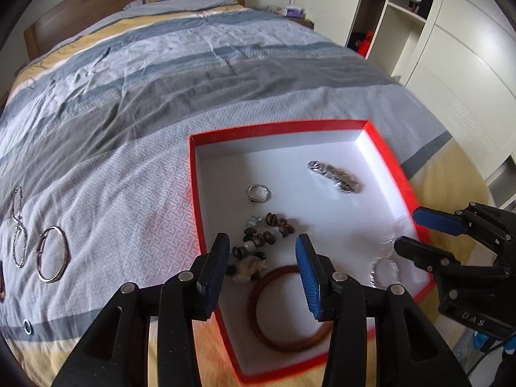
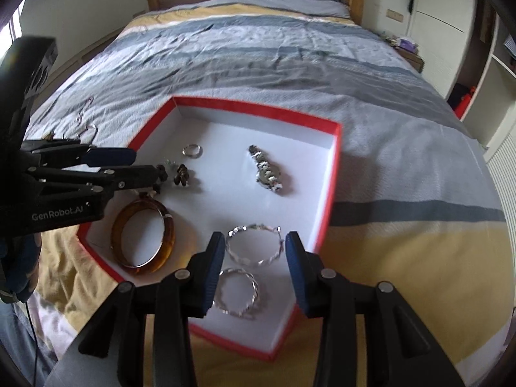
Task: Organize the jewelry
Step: 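Withdraw both tools from the box back toward the remaining jewelry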
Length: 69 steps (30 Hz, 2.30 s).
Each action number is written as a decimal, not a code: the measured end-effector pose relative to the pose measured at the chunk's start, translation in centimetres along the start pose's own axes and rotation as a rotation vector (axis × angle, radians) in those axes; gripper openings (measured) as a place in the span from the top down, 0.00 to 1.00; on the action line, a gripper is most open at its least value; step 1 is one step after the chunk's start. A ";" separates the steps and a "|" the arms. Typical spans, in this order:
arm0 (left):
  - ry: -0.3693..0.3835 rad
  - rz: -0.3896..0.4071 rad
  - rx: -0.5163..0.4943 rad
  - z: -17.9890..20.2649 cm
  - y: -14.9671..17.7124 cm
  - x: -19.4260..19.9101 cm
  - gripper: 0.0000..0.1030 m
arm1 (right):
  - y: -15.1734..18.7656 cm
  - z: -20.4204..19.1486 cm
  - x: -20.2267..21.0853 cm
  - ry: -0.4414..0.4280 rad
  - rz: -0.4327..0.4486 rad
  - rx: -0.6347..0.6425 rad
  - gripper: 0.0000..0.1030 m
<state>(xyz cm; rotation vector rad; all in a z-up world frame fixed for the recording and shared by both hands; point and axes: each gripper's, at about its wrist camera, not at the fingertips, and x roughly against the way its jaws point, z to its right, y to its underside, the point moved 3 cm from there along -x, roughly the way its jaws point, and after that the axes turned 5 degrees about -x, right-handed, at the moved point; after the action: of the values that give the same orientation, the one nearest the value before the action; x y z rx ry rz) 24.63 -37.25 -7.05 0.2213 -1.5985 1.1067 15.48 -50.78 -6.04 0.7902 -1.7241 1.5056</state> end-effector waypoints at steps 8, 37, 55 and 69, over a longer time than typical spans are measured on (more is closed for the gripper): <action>0.004 0.070 -0.006 1.0 2.0 6.6 0.58 | 0.7 -0.5 5.0 0.011 0.056 -0.040 0.64; -0.338 0.317 0.192 -9.1 22.7 34.2 0.31 | 6.4 -14.1 25.1 -0.045 0.325 0.032 0.60; -0.462 0.302 0.368 -16.2 29.6 35.6 0.30 | 6.9 -17.9 22.8 -0.107 0.285 0.059 0.60; -0.364 0.173 0.378 -20.5 27.0 25.1 0.44 | 3.0 -21.7 10.8 -0.152 0.138 0.105 0.61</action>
<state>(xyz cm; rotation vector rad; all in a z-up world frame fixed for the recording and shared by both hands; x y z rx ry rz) 11.73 2.54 -1.47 0.5703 -1.7367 1.5705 9.43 -28.89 2.78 0.8745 -1.8560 1.6779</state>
